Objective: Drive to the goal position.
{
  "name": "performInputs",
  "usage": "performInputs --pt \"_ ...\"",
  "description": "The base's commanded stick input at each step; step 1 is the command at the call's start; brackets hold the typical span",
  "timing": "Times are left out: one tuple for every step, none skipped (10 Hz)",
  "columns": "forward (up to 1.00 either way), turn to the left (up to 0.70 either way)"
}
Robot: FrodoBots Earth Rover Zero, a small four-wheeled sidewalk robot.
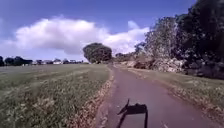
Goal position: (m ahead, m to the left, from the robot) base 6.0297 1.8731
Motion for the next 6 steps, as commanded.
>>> performInputs --pt "0.70 -0.14" --pt "0.70 -0.14" --pt "0.70 -0.14" --pt "0.70 -0.14" --pt "0.70 -0.14" --pt "0.70 -0.14"
